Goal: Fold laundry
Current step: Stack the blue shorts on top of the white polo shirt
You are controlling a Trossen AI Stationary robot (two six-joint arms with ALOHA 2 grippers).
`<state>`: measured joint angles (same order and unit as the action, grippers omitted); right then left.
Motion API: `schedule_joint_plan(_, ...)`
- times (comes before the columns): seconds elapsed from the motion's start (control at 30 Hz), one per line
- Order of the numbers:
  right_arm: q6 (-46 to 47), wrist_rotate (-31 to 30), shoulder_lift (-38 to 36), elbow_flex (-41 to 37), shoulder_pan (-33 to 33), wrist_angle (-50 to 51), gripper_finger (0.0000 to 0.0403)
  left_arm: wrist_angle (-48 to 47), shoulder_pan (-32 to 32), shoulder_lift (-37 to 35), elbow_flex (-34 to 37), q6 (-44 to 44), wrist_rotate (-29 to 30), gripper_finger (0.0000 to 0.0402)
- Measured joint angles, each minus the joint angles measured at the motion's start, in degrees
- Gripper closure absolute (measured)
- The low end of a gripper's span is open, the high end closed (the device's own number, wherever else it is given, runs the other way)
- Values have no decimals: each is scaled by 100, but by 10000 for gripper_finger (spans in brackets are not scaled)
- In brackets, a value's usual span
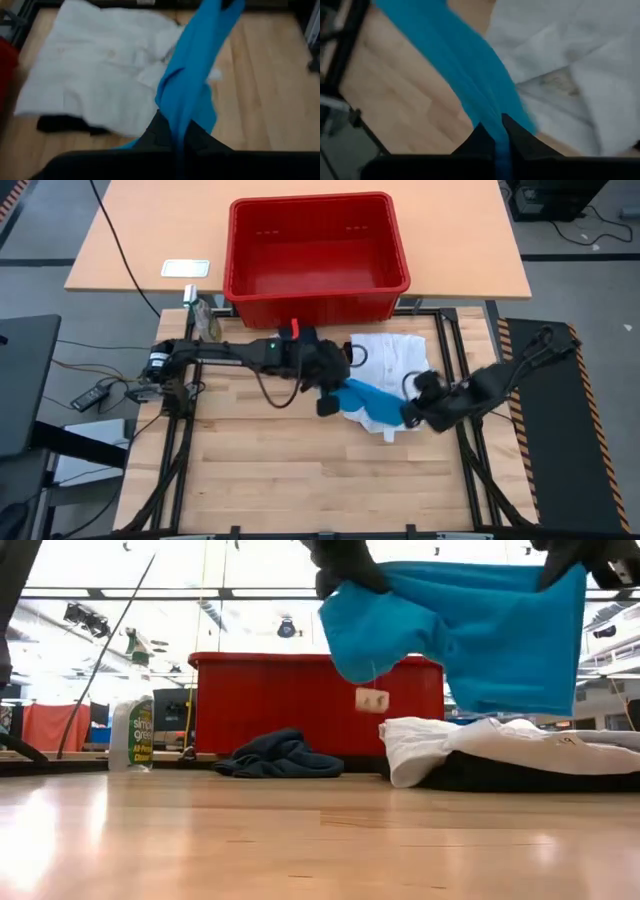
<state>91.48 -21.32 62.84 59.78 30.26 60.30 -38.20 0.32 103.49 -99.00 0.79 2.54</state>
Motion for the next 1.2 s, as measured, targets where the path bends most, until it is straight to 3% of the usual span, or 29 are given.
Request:
schedule_joint_plan(0.27,-149,630,-998,-6,-613,880,385,532,213,685,-20,410,-934,399)
schedule_joint_plan(0.47,-174,781,-1293,-8,-1295,1908,385,1653,328,1261,-22,333,-1017,392)
schedule_joint_plan(0.6,-918,494,-1300,-177,-2273,2527,385,2660,674,1654,-25,-31,-946,391)
schedule_joint_plan(0.7,-1839,544,-1383,-621,-3124,2139,385,3084,1030,1926,-20,93,-922,390)
schedule_joint_plan(0.9,-3380,500,-1305,-1621,-4612,632,383,2782,1574,2025,-17,248,-1091,389)
schedule_joint_plan(1.07,-4098,10,-1099,-2065,-5516,-214,330,2697,1820,2102,-17,-337,-1764,385)
schedule_joint_plan(1.2,-4242,-432,-898,-2074,-6046,-348,278,2682,1832,2111,-9,-865,-1828,350)
